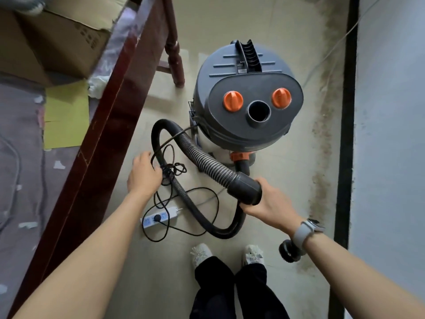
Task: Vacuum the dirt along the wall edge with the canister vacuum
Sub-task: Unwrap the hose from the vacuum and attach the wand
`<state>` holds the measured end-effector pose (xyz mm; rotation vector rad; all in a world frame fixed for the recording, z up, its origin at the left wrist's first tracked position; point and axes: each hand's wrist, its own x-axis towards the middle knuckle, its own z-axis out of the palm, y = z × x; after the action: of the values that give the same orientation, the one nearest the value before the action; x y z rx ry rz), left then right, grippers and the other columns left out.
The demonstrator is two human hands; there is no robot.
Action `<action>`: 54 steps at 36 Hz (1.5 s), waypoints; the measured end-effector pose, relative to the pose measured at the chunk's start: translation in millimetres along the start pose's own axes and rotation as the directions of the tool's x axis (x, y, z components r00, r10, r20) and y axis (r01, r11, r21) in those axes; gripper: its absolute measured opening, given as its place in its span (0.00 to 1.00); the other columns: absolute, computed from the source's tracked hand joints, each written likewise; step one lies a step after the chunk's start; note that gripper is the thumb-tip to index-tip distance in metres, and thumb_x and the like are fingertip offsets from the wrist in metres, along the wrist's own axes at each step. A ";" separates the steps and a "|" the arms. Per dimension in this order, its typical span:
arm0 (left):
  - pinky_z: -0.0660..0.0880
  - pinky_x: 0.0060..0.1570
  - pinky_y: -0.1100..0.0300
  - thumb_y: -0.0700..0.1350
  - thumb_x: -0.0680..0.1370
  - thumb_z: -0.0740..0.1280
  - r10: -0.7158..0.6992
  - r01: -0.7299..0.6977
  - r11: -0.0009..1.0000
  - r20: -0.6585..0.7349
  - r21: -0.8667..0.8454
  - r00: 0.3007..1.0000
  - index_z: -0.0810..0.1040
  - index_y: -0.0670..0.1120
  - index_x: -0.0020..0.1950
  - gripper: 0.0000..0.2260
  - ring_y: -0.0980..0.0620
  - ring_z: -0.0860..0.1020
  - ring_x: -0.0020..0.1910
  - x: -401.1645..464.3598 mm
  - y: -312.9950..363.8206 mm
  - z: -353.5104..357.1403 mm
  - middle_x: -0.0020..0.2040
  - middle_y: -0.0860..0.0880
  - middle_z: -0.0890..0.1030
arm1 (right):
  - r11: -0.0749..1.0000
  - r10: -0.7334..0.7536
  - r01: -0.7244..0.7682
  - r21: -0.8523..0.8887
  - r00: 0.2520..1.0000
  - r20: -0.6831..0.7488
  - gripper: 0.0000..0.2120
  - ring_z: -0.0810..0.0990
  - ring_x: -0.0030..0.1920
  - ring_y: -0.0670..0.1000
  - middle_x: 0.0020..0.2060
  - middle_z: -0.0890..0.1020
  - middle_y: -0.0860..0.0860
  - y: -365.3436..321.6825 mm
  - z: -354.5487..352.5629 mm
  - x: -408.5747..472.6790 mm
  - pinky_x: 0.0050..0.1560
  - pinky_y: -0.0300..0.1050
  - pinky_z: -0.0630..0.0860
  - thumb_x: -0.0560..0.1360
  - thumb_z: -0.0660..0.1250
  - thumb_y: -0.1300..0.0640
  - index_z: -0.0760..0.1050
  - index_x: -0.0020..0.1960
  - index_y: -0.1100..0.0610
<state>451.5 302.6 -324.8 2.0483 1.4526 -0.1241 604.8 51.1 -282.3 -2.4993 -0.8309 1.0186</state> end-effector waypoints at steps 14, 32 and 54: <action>0.79 0.50 0.47 0.39 0.80 0.64 -0.107 0.514 0.282 0.506 -0.810 0.856 0.44 0.59 0.79 0.38 0.47 0.78 0.51 -90.0 103.5 68.1 0.61 0.47 0.72 | 0.998 -0.025 0.001 0.069 0.934 0.356 0.20 0.78 0.39 0.55 0.40 0.79 0.53 74.8 -56.7 -67.4 0.39 0.46 0.73 0.66 0.74 0.59 0.69 0.54 0.57; 0.71 0.55 0.53 0.45 0.77 0.57 0.081 -0.038 0.989 0.307 -0.141 0.948 0.70 0.57 0.68 0.20 0.40 0.72 0.56 -158.1 217.2 48.5 0.60 0.41 0.71 | 0.977 -0.192 0.183 -0.109 0.978 -0.085 0.25 0.74 0.54 0.53 0.48 0.75 0.44 137.8 -237.7 -96.9 0.68 0.64 0.60 0.66 0.70 0.61 0.72 0.62 0.50; 0.75 0.38 0.59 0.56 0.70 0.74 0.595 -0.539 0.741 0.019 -0.400 0.804 0.71 0.47 0.50 0.19 0.57 0.78 0.38 -124.2 394.2 -3.9 0.39 0.52 0.79 | -0.035 0.026 -0.191 0.981 0.981 0.192 0.21 0.79 0.46 0.56 0.48 0.77 0.57 35.8 -382.7 60.2 0.45 0.55 0.76 0.79 0.60 0.40 0.69 0.58 0.58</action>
<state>749.0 121.5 -102.3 2.0067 0.6355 0.2409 927.1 34.0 -65.1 -1.1053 0.2526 1.1565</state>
